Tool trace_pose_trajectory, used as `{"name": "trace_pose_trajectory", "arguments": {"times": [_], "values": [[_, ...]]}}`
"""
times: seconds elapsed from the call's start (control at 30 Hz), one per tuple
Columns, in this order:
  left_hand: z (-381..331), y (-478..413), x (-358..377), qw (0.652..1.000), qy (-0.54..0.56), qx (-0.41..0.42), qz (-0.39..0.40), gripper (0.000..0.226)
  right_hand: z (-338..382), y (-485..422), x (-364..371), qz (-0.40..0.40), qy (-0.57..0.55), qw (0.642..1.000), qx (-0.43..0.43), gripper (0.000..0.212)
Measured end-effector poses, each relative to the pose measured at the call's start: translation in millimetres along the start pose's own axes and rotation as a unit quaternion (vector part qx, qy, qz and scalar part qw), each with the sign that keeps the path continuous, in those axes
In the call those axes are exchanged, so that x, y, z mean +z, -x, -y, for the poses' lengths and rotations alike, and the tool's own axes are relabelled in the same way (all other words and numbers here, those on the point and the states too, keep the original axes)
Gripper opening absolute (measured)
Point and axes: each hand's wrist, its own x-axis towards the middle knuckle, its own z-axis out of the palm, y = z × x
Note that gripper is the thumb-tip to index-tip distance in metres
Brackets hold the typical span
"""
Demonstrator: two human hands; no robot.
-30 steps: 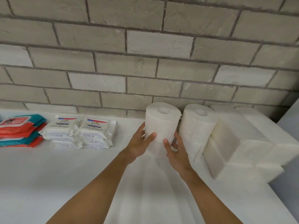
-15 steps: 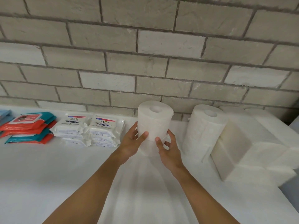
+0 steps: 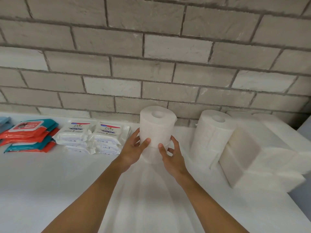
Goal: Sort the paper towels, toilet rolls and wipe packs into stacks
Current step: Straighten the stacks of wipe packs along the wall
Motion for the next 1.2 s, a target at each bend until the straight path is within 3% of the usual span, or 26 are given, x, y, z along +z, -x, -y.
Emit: {"name": "trace_pose_trajectory", "arguments": {"times": [0.2, 0.33, 0.4, 0.53, 0.8, 1.03, 1.2], "values": [[3, 13, 4, 0.992, -0.028, -0.021, -0.118, 0.06, -3, 14, -8, 0.003, 0.009, 1.0, 0.016, 0.064], [12, 31, 11, 0.974, 0.015, 0.011, -0.226, 0.017, -7, 24, -25, -0.037, -0.012, 0.999, 0.005, 0.046], [16, 39, 19, 0.971, 0.04, 0.018, -0.237, 0.006, -10, 24, -36, -0.076, -0.028, 0.997, 0.004, 0.035], [13, 47, 50, 0.98, 0.036, 0.046, -0.188, 0.013, -13, 26, -53, -0.127, -0.047, 0.991, 0.005, 0.03], [-8, 39, 111, 0.991, -0.067, 0.104, -0.049, 0.018, -16, 31, -86, -0.196, -0.006, 0.98, -0.041, 0.049], [-14, 14, 148, 0.986, -0.16, 0.006, 0.053, 0.062, -25, 20, -111, -0.188, -0.022, 0.982, -0.026, 0.06], [-19, -4, 174, 0.983, -0.167, -0.01, 0.078, 0.074, -34, 15, -117, -0.219, -0.011, 0.976, -0.018, 0.072]]}}
